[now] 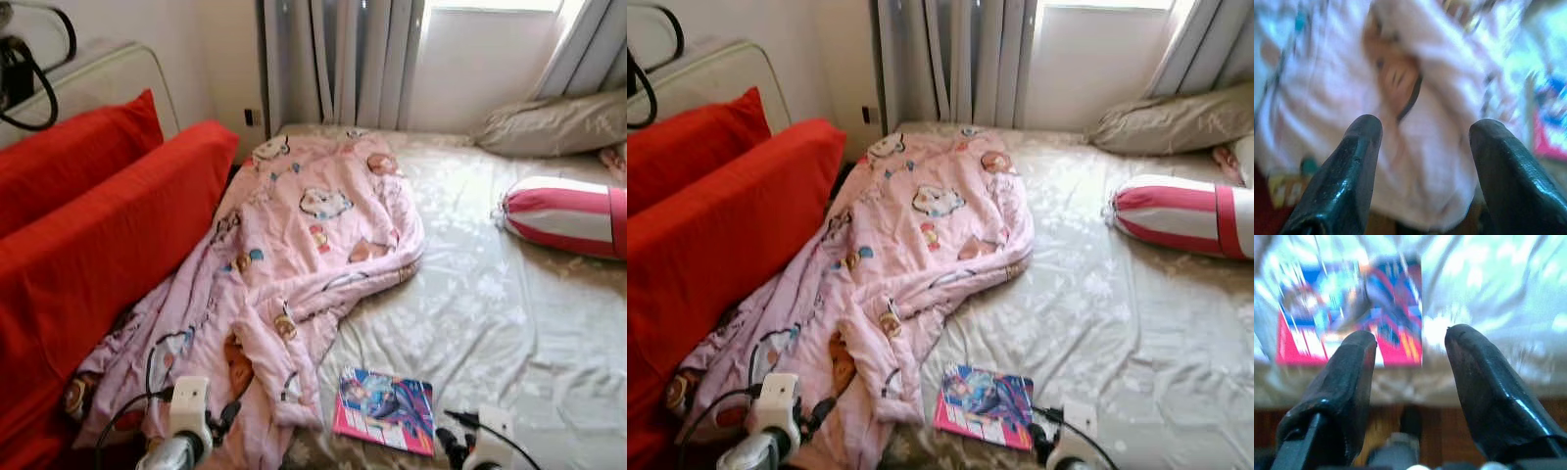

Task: Clean up the room

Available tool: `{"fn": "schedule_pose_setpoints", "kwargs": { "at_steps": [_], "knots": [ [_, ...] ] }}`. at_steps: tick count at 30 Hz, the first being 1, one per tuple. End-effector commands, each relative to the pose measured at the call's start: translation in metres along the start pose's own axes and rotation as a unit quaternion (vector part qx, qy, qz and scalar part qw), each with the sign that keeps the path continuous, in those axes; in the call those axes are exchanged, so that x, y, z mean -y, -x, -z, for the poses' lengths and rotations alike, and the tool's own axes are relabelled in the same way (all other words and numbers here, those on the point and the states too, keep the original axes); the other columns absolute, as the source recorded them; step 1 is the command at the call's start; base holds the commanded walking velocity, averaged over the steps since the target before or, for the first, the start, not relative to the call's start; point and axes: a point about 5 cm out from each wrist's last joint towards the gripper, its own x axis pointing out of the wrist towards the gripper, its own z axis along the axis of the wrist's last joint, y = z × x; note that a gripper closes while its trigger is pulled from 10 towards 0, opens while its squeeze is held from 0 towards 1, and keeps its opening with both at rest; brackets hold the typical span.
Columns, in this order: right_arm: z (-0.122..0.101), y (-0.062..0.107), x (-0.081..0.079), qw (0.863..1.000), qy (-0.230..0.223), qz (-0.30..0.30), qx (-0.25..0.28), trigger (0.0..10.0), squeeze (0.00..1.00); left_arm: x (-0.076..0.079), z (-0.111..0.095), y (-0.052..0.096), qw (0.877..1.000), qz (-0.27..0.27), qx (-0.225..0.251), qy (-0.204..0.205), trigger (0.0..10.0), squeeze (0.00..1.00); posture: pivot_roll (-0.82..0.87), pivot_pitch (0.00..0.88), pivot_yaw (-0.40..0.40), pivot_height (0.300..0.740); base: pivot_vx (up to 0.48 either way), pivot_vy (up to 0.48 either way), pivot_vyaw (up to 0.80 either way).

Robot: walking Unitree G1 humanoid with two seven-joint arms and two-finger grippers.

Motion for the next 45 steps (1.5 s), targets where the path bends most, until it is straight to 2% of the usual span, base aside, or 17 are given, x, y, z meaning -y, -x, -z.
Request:
{"fn": "schedule_pose_setpoints", "kwargs": {
  "at_steps": [1,3,4,6,7,8,10,13,18,24,30,38,43,45],
  "knots": [
    [-0.017,-0.003,0.001,0.999,0.001,-0.002,0.04,10.0,0.0,-0.001,-0.017,-0.004,0.999,0.003,0.038,0.001,10.0,0.0,0.06,0.0,-0.012,0.74,0.0,0.0,0.0],
    [-0.024,-0.003,0.0,0.998,0.012,-0.006,0.057,10.0,0.0,-0.001,-0.024,-0.004,0.998,0.01,0.063,-0.012,10.0,0.0,0.05,0.0,-0.012,0.74,0.0,0.0,0.0],
    [-0.035,-0.004,-0.002,0.996,0.015,-0.019,0.089,10.0,0.0,-0.002,-0.032,-0.004,0.996,0.014,0.088,-0.014,10.0,0.0,0.06,0.0,-0.016,0.74,0.0,0.0,0.0],
    [-0.042,-0.004,-0.003,0.993,0.02,-0.026,0.113,10.0,0.0,-0.002,-0.038,-0.002,0.994,0.019,0.109,-0.016,10.0,0.0,0.06,0.0,-0.018,0.74,0.0,0.0,0.0],
    [-0.048,-0.002,-0.004,0.989,0.026,-0.03,0.14,10.0,0.0,-0.003,-0.043,-0.001,0.991,0.026,0.127,-0.019,10.0,0.0,0.06,0.0,-0.018,0.74,0.0,0.0,0.0],
    [-0.048,-0.002,-0.004,0.989,0.026,-0.03,0.14,10.0,0.0,-0.003,-0.043,-0.001,0.991,0.026,0.127,-0.019,10.0,0.0,0.06,0.0,-0.018,0.74,0.0,0.0,0.0],
    [-0.057,0.001,-0.007,0.981,0.024,-0.038,0.189,10.0,0.0,-0.006,-0.048,0.004,0.988,0.029,0.149,-0.026,10.0,0.0,0.06,0.0,-0.017,0.74,0.0,0.0,0.0],
    [-0.057,0.004,-0.014,0.976,0.029,-0.045,0.213,10.0,0.0,-0.009,-0.049,0.007,0.987,0.026,0.159,-0.027,10.0,0.0,0.05,0.0,-0.021,0.74,0.0,0.0,0.0],
    [-0.057,0.004,-0.019,0.975,0.039,-0.028,0.215,10.0,0.0,-0.01,-0.046,0.009,0.987,0.024,0.158,-0.029,10.0,0.0,0.06,0.0,-0.024,0.74,0.0,0.0,0.0],
    [-0.064,0.006,-0.028,0.971,0.043,-0.033,0.232,10.0,0.0,-0.007,-0.048,0.011,0.986,0.033,0.159,-0.032,10.0,0.0,0.05,0.0,-0.025,0.701,0.0,0.0,0.0],
    [-0.067,0.006,-0.025,0.972,0.042,-0.024,0.231,10.0,0.0,-0.004,-0.048,0.01,0.986,0.035,0.159,-0.033,10.0,0.0,0.05,0.0,-0.029,0.661,0.0,0.0,0.0],
    [-0.073,0.008,-0.025,0.97,0.045,-0.018,0.237,10.0,0.0,0.0,-0.047,0.009,0.986,0.043,0.156,-0.033,10.0,0.0,0.05,0.0,-0.033,0.661,0.0,0.0,0.0],
    [-0.07,0.005,-0.026,0.975,0.043,-0.017,0.218,10.0,0.0,0.002,-0.047,0.008,0.987,0.048,0.153,-0.034,10.0,0.0,0.05,0.0,-0.034,0.661,0.0,0.0,0.0],
    [-0.07,0.004,-0.027,0.975,0.041,-0.02,0.216,10.0,0.0,0.002,-0.048,0.007,0.987,0.048,0.152,-0.033,10.0,0.0,0.05,0.0,-0.035,0.646,0.0,0.0,0.0]
  ]
}}
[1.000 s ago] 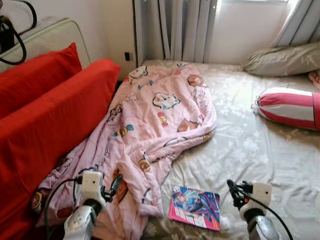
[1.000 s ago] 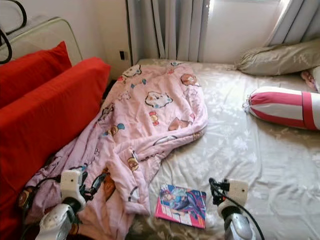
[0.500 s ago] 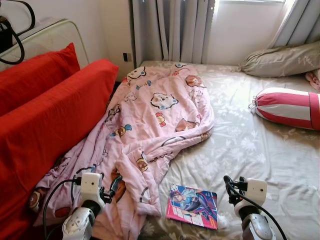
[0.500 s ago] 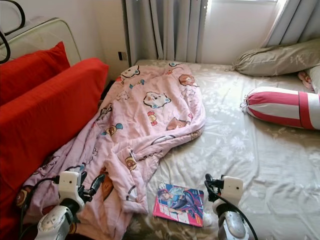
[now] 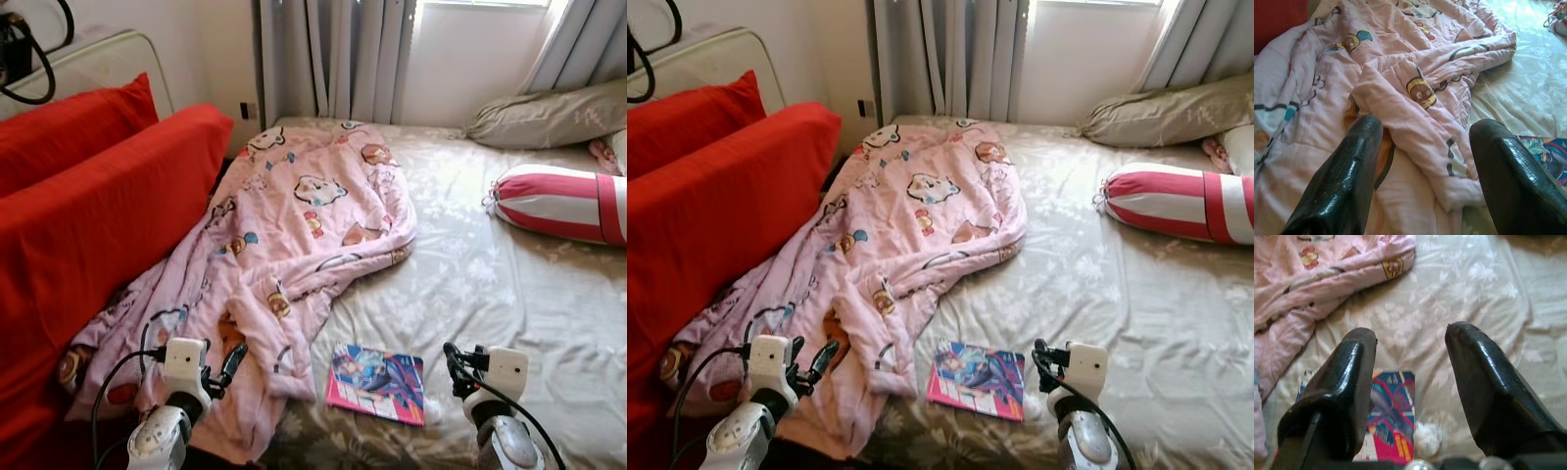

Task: Clean up the room

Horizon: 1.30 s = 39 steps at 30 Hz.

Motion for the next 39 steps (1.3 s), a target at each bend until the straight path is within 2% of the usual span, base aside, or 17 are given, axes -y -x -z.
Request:
{"fn": "schedule_pose_setpoints", "kwargs": {
  "at_steps": [1,25,39],
  "knots": [
    [-0.002,-0.001,-0.002,1.0,0.002,-0.005,0.001,10.0,0.0,0.0,0.0,-0.001,1.0,0.004,-0.006,0.0,10.0,0.0,0.05,0.0,-0.035,0.641,0.0,0.0,0.0],
    [0.009,-0.006,-0.004,0.999,-0.012,-0.001,-0.045,10.0,0.0,0.004,0.001,-0.006,1.0,0.014,-0.027,0.003,10.0,0.0,0.05,0.0,-0.023,0.641,0.0,0.0,0.0],
    [0.016,-0.006,-0.005,0.998,-0.007,-0.005,-0.068,10.0,0.0,0.009,0.001,-0.007,0.999,0.022,-0.027,0.006,10.0,0.0,0.05,0.007,-0.02,0.641,0.342,0.0,0.0]
  ]
}}
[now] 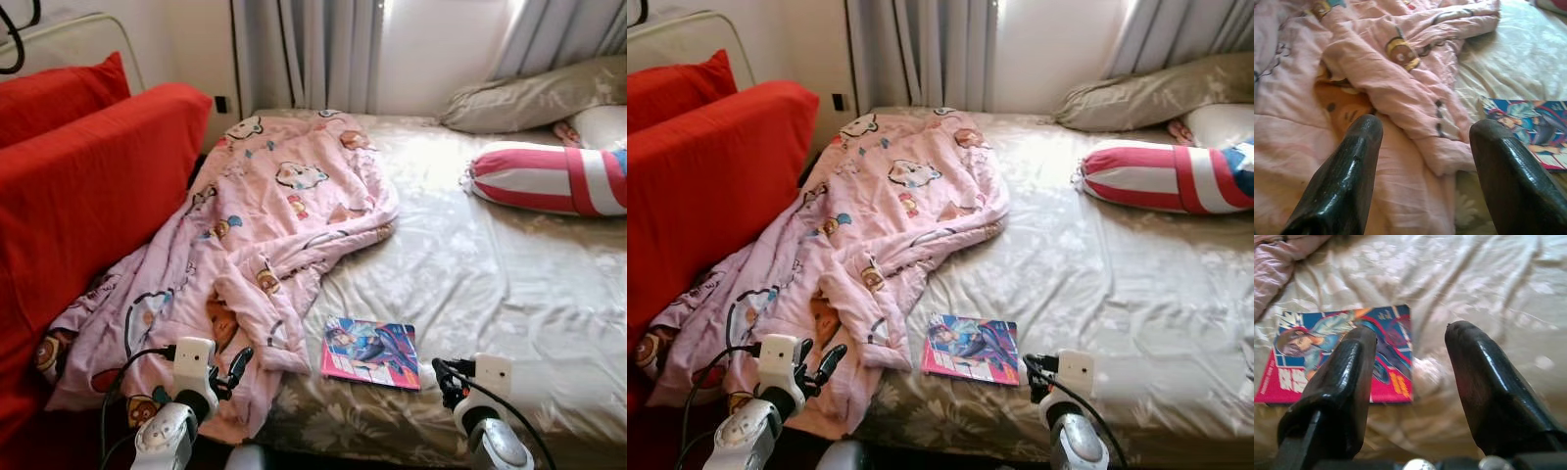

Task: Clean up the room

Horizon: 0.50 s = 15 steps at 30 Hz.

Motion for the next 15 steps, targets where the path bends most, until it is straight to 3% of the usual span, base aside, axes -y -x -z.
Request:
{"fn": "schedule_pose_setpoints", "kwargs": {
  "at_steps": [1,9,15],
  "knots": [
    [-0.0012,-0.0013,-0.0009,1.0,0.0,-0.001,0.001,10.0,0.0,0.0007,-0.0018,-0.0021,1.0,0.004,-0.001,0.001,10.0,0.0,0.05,0.007,-0.02,0.641,0.356,0.0,0.0],
    [-0.0002,-0.0018,-0.0023,1.0,0.003,-0.006,-0.003,10.0,0.0,0.0032,-0.0031,-0.0035,1.0,0.006,0.001,0.0,10.0,0.0,0.05,0.015,-0.016,0.641,0.344,0.0,0.0],
    [-0.0014,-0.0051,-0.0041,1.0,0.004,-0.009,-0.013,10.0,0.0,0.0051,-0.0038,-0.0043,1.0,0.009,0.002,-0.001,10.0,0.0,0.04,0.027,-0.009,0.641,0.0,0.0,0.0]
  ]
}}
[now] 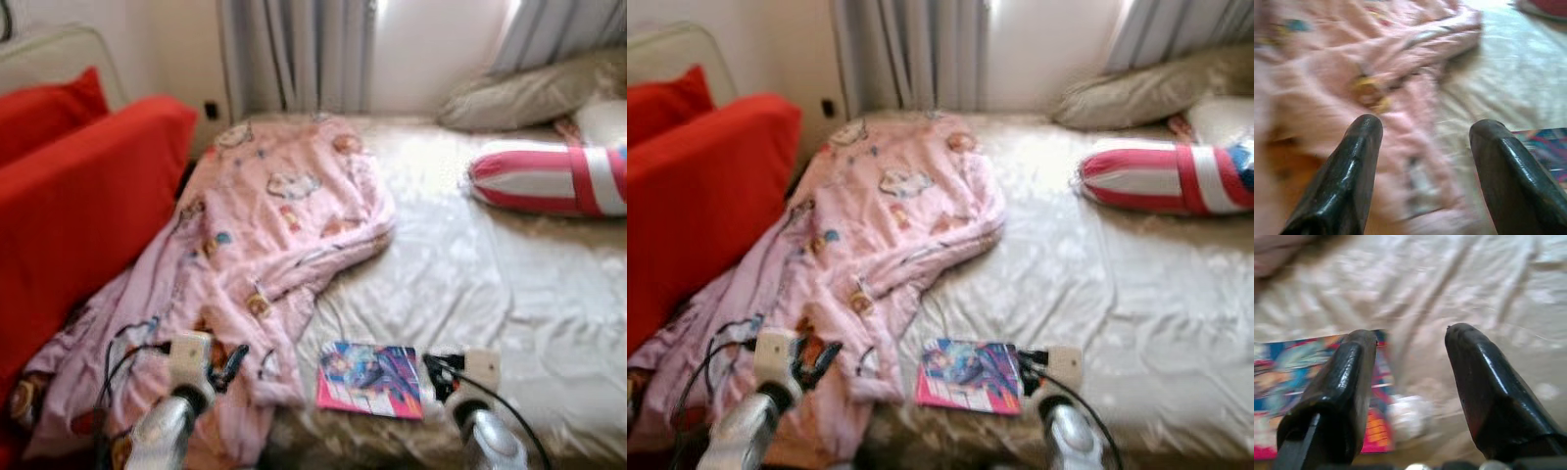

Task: Clean up the room

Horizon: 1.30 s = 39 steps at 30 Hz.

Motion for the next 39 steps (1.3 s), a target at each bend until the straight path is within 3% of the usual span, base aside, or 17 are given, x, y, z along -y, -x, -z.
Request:
{"fn": "schedule_pose_setpoints", "kwargs": {
  "at_steps": [1,7,11,14,16,17,18,19,20,24,25,32,36,37,39],
  "knots": [
    [-0.002,-0.004,-0.011,1.0,-0.004,-0.014,-0.001,10.0,0.0,-0.012,0.002,0.006,1.0,-0.014,-0.01,-0.008,10.0,0.0,0.04,0.029,-0.009,0.641,0.0,0.0,0.0],
    [-0.001,-0.007,-0.01,1.0,-0.002,0.002,-0.028,10.0,0.0,-0.008,0.0,0.005,1.0,-0.005,-0.009,-0.009,10.0,0.0,0.04,0.063,0.0,0.641,0.0,0.0,0.0],
    [-0.002,-0.009,-0.007,0.999,-0.026,0.031,-0.034,10.0,0.0,-0.007,0.001,0.006,1.0,-0.002,-0.01,-0.01,10.0,0.0,0.04,0.079,0.019,0.641,0.0,0.0,0.0],
    [-0.001,-0.011,-0.013,0.997,-0.054,0.026,-0.049,10.0,0.0,-0.004,0.0,0.006,1.0,0.007,-0.012,-0.011,10.0,0.0,0.05,0.108,0.039,0.641,0.0,0.0,0.0],
    [0.003,-0.012,-0.019,0.997,-0.041,0.018,-0.066,10.0,0.0,-0.003,-0.001,0.005,1.0,0.012,-0.014,-0.015,10.0,0.0,0.06,0.125,0.042,0.641,0.0,0.0,0.0],
    [0.004,-0.012,-0.02,0.997,-0.035,0.016,-0.074,10.0,0.35,-0.003,-0.002,0.003,1.0,0.012,-0.014,-0.015,10.0,0.0,0.06,0.131,0.043,0.641,0.0,0.0,0.0],
    [0.007,-0.011,-0.021,0.996,-0.03,0.016,-0.084,10.0,0.83,-0.003,-0.004,0.002,1.0,0.013,-0.011,-0.015,10.0,0.0,0.07,0.142,0.043,0.641,0.0,0.0,0.0],
    [0.007,-0.011,-0.021,0.996,-0.03,0.016,-0.084,10.0,0.83,-0.003,-0.004,0.002,1.0,0.013,-0.011,-0.015,10.0,0.0,0.07,0.142,0.043,0.641,0.0,0.0,0.0],
    [0.008,-0.011,-0.019,0.995,-0.039,0.02,-0.086,10.0,1.0,-0.002,-0.008,0.0,1.0,0.014,-0.007,-0.015,10.0,0.0,0.08,0.158,0.045,0.641,0.0,0.0,0.0],
    [0.01,-0.009,-0.013,0.994,-0.054,0.039,-0.09,10.0,0.98,-0.001,-0.012,0.0,1.0,0.015,0.001,-0.015,10.0,0.0,0.1,0.185,0.051,0.641,0.0,0.0,0.0],
    [0.009,-0.009,-0.011,0.994,-0.051,0.045,-0.09,10.0,0.0,0.0,-0.013,0.0,1.0,0.019,0.001,-0.015,10.0,0.0,0.1,0.2,0.054,0.641,0.0,0.0,0.0],
    [-0.01,-0.016,-0.004,0.995,-0.053,0.072,-0.049,10.0,0.0,-0.002,-0.01,0.014,0.999,0.027,-0.007,-0.024,10.0,0.0,0.13,0.238,0.066,0.641,0.0,0.0,0.0],
    [-0.019,-0.02,-0.006,0.998,-0.007,0.048,-0.048,10.0,0.0,-0.004,-0.009,0.019,0.999,0.025,-0.008,-0.025,10.0,0.0,0.14,0.253,0.071,0.641,0.0,0.0,0.0],
    [-0.028,-0.024,-0.009,0.997,0.056,0.021,-0.047,10.0,0.0,-0.004,-0.009,0.024,0.999,0.025,-0.011,-0.026,10.0,0.0,0.15,0.258,0.073,0.641,0.0,0.0,0.0],
    [-0.034,-0.026,-0.008,0.997,0.068,0.011,-0.046,10.0,0.0,-0.004,-0.008,0.027,0.999,0.025,-0.013,-0.026,10.0,0.0,0.15,0.263,0.073,0.641,0.0,0.0,0.0]
  ]
}}
